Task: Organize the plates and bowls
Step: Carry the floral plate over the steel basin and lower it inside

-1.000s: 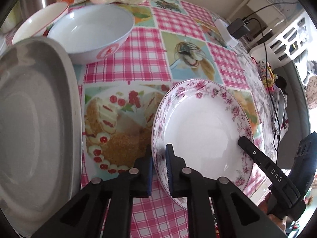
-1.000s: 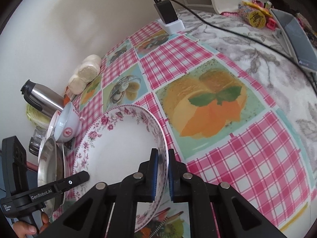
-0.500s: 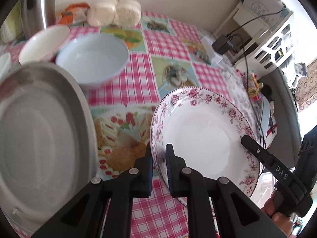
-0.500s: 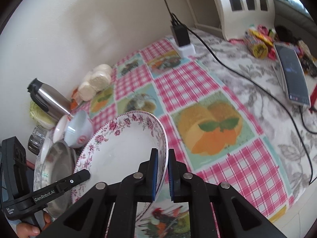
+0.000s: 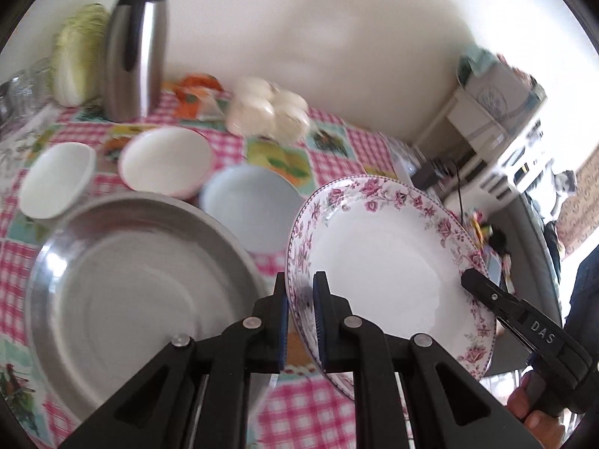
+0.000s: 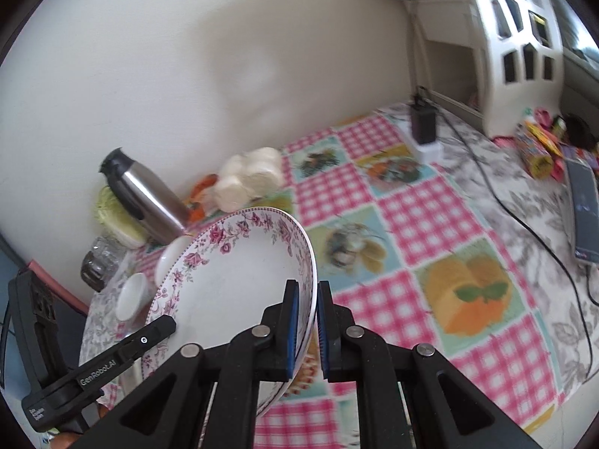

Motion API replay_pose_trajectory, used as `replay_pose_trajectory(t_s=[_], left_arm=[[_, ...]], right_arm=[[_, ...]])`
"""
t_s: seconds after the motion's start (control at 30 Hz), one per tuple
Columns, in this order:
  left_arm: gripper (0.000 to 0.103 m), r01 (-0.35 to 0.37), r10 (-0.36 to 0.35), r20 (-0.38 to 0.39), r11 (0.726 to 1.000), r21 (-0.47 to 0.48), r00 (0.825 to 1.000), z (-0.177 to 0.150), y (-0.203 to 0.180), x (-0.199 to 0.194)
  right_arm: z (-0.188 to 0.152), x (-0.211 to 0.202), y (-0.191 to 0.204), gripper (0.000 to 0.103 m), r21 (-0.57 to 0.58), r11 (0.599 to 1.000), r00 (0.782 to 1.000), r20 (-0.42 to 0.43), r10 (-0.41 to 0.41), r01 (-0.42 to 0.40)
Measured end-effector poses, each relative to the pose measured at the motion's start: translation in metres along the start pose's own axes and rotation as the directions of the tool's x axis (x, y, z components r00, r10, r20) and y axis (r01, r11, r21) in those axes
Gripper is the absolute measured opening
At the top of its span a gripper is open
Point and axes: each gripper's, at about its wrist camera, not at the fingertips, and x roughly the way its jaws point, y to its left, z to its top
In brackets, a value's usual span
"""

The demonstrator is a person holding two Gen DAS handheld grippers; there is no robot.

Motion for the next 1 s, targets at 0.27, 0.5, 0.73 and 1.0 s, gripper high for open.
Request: replay_pose_trajectory(t_s=[0.27,0.5,0.73,1.0], left_arm=[[0.012,-0.025,0.032,0.077,0.996,-0.085,0.997,0.011,0.046,-0.028],[0.012,-0.057,0.076,0.093,0.98,-0.192,0.993,0.009,0.082,-0.034],[0.012,-0.069,0.087,0.071,0.97,-0.231,0.994,0.005,0.099,-0.035],[0.012,-0.104,0.115,0.035,0.969,-0.223,0.993,0.003,0.098,-0.032]], right_arm=[[0.009,0.013,0.054,0.01,-0.044,0.997,0.998,0.0,0.063,-0.063],[-0.002,0.031,0.09,0.01,-0.052,0.995,0.996,0.002,0.088,-0.088],[-0.011,0.05,0.09,0.01,-0.007,0.993,0.992,-0.037,0.121,-0.122],[-0.012,0.047,0.09,0.011,0.007,0.992,0.992,-0.02,0.124,-0.124]])
